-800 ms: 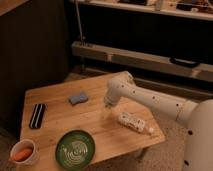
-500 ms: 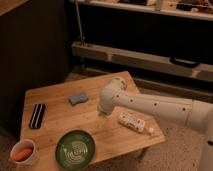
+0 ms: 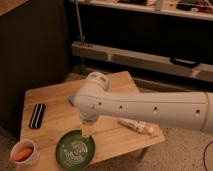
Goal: Move the arm in a circular motion
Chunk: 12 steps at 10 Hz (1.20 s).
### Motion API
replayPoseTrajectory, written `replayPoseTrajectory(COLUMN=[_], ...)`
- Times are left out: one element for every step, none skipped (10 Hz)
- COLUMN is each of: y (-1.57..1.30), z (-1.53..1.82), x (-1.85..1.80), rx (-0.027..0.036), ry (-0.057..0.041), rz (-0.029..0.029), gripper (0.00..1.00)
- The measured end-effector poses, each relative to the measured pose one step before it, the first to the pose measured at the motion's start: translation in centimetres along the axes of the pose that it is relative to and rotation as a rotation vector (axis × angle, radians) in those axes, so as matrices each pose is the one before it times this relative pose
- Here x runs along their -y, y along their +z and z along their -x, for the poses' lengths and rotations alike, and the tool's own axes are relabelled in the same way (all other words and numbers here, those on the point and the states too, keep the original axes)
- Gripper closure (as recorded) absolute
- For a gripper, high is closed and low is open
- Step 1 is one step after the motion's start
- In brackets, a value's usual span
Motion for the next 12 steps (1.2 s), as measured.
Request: replayPoseTrajectory(y=[-0.735, -0.481, -0.052, -0.14, -0.303, -0.414, -0.356, -0.352, 0.087, 0.284, 0.524, 1.128], z=[1.589, 3.58, 1.777, 2.349, 2.013, 1.715, 1.109, 0.925, 0.052, -0.476, -0.964, -1.759], x=[0.232, 1.485, 0.974, 1.602, 1.944, 2.174, 2.089, 3.027, 2.602, 2.064, 1.913, 2.37], rx=[0.01064, 0.02111, 0.00953, 0.01256, 0.00629, 0.00337, -0.0035, -0.00908, -0.00991, -0.00473, -0.00135, 0.00637], ry=[-0.04947, -0.09907, -0.04677, -0.06123, -0.05503, -0.04422, -0.02744, -0.02099, 0.00652, 0.01579, 0.02314, 0.04334], rz=[-0.00159, -0.00518, -0.00341, -0.00482, -0.0102, -0.01325, -0.01157, -0.01354, -0.00565, -0.00242, 0.0005, 0.00395], gripper=[0.2, 0.2, 0.2, 0.2, 0.2, 0.2, 0.2, 0.2, 0.2, 0.2, 0.2, 0.2])
